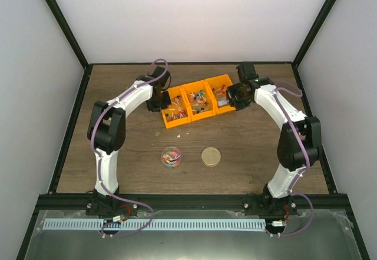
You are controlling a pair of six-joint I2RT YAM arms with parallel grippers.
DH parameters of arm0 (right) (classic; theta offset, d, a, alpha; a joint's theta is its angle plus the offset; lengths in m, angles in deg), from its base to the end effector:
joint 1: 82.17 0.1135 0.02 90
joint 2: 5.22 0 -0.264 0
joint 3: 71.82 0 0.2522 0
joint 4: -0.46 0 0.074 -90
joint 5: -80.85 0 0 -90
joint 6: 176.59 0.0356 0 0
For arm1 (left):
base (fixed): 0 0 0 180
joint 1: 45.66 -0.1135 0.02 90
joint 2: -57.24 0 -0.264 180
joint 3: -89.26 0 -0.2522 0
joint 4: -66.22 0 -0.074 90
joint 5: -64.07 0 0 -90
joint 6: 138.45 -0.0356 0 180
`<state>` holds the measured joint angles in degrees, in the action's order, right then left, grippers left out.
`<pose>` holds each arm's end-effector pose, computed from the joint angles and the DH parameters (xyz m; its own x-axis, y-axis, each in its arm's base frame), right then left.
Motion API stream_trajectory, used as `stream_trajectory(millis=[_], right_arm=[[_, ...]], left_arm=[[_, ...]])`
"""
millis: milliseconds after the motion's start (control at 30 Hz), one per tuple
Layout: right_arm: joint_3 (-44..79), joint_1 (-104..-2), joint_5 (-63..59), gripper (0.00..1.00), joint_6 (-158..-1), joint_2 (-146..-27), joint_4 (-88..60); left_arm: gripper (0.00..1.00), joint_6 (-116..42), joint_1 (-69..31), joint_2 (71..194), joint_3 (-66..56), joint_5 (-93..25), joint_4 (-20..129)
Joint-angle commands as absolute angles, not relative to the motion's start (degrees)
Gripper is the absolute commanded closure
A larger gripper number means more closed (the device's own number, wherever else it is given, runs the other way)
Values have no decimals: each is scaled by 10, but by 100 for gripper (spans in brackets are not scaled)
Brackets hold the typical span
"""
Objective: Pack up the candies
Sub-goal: Scoop the fake candies from the storage box.
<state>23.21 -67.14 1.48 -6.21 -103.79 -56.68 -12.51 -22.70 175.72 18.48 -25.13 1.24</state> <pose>0.3503 0.1008 0.2640 -0.4780 0.8750 0.0767 0.7731 0.3776 0.5097 0.3911 -0.1652 0.1995 -0.9444 -0.2373 -0.2278 -0.2072 0.9670 -0.1485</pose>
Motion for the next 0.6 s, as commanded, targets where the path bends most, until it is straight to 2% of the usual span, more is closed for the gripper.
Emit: stream_trajectory(millis=[0,133,267,467,567], right_arm=[[215,-677,54,99,-82,-1096,-544],[159,-693,145,99,-118,-1122,-392],[95,-695,173,99,-157,-1105,-249],[11,-696,208,99,-188,-1039,-107],[-13,-696,215,99,-194,-1006,-88]], left_arm=[[96,-152,-225,1787,197,-256,10],[96,-160,-225,1788,205,-256,4],[96,-163,-225,1791,215,-255,-2],[96,-153,-227,1793,224,-255,-4],[96,-147,-228,1794,229,-255,-3]])
